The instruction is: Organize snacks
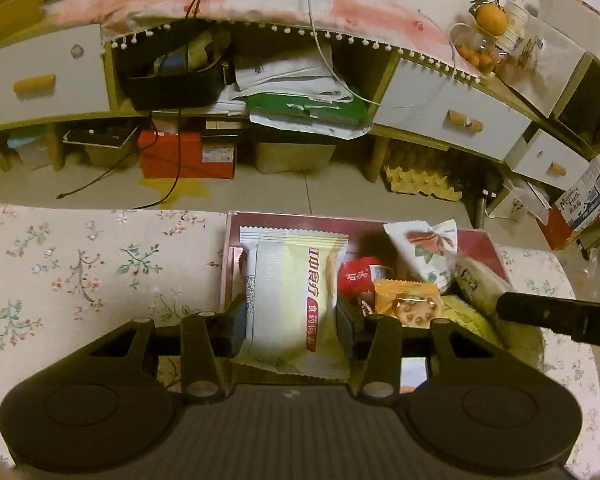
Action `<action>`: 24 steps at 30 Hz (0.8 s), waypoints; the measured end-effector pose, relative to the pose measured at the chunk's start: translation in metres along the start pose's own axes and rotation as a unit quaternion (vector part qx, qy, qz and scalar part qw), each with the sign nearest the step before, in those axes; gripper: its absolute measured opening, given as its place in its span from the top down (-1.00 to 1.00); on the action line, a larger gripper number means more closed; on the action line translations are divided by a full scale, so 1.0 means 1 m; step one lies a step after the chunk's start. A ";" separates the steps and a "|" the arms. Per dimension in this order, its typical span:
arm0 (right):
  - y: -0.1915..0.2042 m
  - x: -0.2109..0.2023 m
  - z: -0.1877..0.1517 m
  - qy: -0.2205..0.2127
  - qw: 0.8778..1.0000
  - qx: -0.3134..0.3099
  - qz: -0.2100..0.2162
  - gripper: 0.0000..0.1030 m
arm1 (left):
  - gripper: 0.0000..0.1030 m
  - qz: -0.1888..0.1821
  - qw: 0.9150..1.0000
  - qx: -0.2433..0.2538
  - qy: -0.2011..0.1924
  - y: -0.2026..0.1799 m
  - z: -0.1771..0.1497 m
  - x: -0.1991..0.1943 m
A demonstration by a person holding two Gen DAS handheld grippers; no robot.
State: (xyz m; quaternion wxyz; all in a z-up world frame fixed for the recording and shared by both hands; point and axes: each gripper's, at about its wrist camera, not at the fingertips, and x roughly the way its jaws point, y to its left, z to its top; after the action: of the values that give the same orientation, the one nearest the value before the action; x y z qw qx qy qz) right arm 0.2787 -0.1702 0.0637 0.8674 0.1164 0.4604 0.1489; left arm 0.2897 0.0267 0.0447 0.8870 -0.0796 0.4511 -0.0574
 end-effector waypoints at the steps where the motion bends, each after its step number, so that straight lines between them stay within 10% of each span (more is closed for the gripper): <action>1: 0.000 0.001 0.000 0.001 1.000 -0.004 0.000 0.51 | -0.02 -0.004 1.000 -0.001 -0.001 0.001 0.000 0.000; 9: -0.004 -0.013 0.005 -0.004 1.000 0.007 0.006 0.34 | -0.37 -0.022 1.000 -0.007 -0.016 0.006 -0.002 -0.018; 24: 0.049 -0.093 -0.060 -0.011 0.997 -0.052 -0.054 -0.06 | -0.38 0.030 0.997 -0.040 -0.062 -0.009 -0.069 -0.145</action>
State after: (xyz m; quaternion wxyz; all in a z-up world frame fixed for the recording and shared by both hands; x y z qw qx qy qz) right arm 0.1719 -0.1549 0.1184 0.8840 0.0475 0.4480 0.1247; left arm 0.1484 0.0368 0.1210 0.9105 -0.1050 0.3998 -0.0080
